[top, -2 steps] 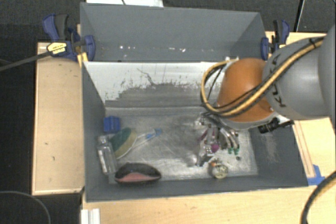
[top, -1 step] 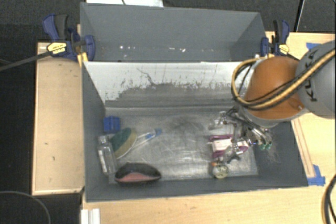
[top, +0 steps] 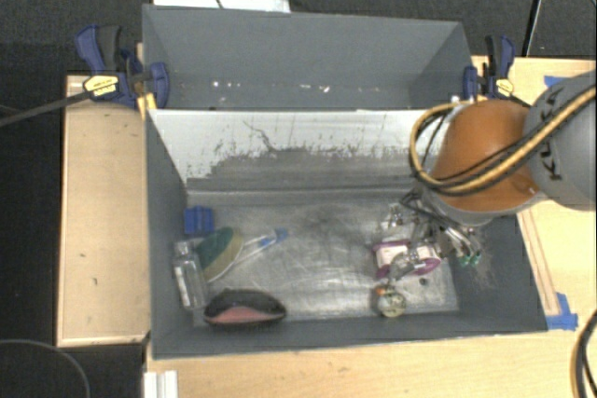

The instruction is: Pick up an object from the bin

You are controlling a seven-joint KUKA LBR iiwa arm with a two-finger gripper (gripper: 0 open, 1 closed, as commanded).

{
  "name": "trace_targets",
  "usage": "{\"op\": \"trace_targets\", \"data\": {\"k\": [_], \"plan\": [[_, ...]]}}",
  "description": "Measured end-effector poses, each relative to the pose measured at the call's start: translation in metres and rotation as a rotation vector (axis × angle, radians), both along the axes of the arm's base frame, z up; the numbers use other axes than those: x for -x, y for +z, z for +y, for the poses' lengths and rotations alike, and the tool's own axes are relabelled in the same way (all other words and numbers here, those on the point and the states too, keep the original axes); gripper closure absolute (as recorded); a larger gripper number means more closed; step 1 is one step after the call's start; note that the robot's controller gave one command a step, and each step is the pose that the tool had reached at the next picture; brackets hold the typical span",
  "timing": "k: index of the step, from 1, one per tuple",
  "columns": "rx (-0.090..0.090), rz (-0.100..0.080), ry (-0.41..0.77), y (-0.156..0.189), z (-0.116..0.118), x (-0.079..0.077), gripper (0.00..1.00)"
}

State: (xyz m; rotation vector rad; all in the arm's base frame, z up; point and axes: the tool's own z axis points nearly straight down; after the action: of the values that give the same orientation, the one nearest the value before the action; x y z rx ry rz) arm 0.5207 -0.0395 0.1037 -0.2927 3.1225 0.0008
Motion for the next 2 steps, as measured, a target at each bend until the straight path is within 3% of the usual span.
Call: {"op": "trace_targets", "data": {"k": [1, 2], "plan": [[0.002, -0.006, 0.003, 0.1373, -0.0003, 0.0044, 1.0], [0.0, 0.003, -0.001, 0.1325, -0.0003, 0.0056, 0.0]]}}
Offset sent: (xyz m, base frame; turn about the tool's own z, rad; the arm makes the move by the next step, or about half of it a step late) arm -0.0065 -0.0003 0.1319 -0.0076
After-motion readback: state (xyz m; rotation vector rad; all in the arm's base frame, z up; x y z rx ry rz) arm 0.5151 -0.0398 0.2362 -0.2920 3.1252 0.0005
